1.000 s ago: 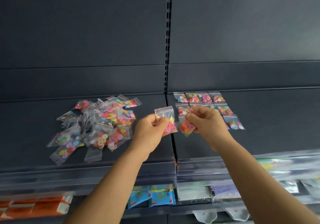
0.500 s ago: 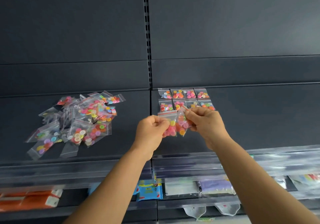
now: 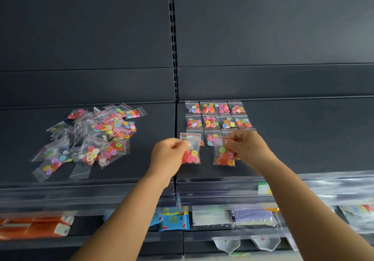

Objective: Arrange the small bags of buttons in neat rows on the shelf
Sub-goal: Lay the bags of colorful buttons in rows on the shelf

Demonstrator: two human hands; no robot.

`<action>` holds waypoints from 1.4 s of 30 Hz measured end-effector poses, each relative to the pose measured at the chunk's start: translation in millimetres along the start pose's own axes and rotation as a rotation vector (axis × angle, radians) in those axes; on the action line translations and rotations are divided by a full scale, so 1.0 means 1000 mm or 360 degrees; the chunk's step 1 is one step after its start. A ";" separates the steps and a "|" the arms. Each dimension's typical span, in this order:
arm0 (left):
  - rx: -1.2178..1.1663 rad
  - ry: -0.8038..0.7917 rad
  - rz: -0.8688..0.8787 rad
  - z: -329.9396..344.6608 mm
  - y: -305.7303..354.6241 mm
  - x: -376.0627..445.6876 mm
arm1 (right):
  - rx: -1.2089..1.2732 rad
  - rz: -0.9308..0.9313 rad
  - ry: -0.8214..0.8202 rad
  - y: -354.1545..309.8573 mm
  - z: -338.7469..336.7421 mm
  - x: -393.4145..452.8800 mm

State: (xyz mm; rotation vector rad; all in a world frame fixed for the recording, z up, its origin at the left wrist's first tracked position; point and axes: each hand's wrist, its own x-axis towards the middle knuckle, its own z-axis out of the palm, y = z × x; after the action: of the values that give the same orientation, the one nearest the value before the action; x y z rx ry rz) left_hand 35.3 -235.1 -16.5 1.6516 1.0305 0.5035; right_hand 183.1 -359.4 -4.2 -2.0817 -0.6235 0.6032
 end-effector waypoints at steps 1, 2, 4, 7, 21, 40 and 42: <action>0.0066 -0.0026 0.0032 0.002 0.000 -0.001 | -0.0054 -0.0008 -0.0022 0.001 0.004 -0.001; 0.0138 -0.0045 0.0071 0.005 0.000 -0.002 | -0.0101 -0.0027 -0.0037 0.001 0.008 -0.002; 0.0368 -0.0046 0.0189 0.009 -0.001 -0.001 | -0.0238 -0.0074 -0.0016 0.002 0.018 -0.002; 0.0830 0.0016 0.0367 0.009 -0.002 -0.003 | -0.0562 -0.0191 0.0099 0.006 0.025 -0.004; 0.1308 -0.0440 0.0872 0.008 -0.011 -0.005 | -0.0866 -0.0608 -0.0142 0.008 0.022 -0.018; 0.1635 -0.0042 0.0957 -0.065 -0.001 -0.003 | -0.1144 -0.0930 -0.0176 -0.055 0.079 -0.021; 0.1661 0.0016 0.0902 -0.085 -0.004 0.002 | -0.1133 -0.0979 -0.0216 -0.067 0.097 -0.018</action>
State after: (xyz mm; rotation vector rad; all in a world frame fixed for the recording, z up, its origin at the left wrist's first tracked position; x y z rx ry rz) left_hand -29.5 -185.7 8.4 2.9115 0.8556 0.3321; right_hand 95.5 -279.6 5.2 -2.2935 -1.6653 0.1630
